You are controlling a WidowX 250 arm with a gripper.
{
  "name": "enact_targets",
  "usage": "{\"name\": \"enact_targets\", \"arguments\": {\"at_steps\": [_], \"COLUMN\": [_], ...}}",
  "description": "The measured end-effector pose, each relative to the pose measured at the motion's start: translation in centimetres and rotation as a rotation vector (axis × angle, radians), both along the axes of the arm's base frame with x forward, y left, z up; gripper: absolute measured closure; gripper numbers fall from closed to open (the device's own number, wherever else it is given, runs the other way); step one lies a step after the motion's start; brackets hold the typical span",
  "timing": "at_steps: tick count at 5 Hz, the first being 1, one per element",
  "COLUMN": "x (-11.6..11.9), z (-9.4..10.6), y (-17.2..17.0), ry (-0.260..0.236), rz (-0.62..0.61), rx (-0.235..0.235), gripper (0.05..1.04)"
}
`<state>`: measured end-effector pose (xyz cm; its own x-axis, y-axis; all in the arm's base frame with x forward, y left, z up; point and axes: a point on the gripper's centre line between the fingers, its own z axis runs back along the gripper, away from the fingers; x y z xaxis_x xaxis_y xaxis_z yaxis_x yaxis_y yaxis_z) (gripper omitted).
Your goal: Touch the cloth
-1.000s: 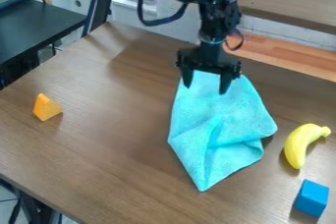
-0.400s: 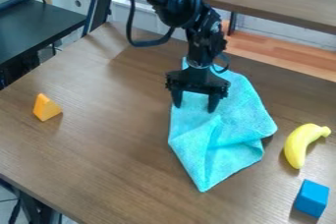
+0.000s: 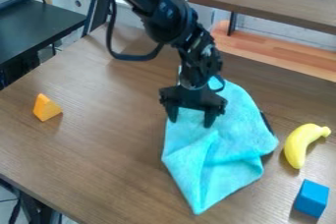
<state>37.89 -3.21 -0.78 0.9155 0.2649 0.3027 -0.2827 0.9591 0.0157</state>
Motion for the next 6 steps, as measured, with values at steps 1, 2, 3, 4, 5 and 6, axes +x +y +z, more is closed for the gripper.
{"name": "enact_targets", "arguments": {"at_steps": [1, 2, 3, 4, 5, 6], "x": [-3.0, -5.2, -5.4, -3.5, -0.4, 2.5], "z": [-0.1, -0.2, -0.2, 0.1, 0.2, 0.4], "y": [0.2, 0.7, 0.7, 1.1, 2.0, 3.2], "ry": [-0.006, -0.009, -0.015, -0.015, -0.016, -0.012], "rz": [-0.019, -0.024, -0.021, 0.022, 0.09, 0.157], "rx": [0.011, 0.021, 0.018, 0.02, -0.003, -0.008], "gripper": [0.083, 0.083, 0.083, 0.083, 0.083, 0.083]}}
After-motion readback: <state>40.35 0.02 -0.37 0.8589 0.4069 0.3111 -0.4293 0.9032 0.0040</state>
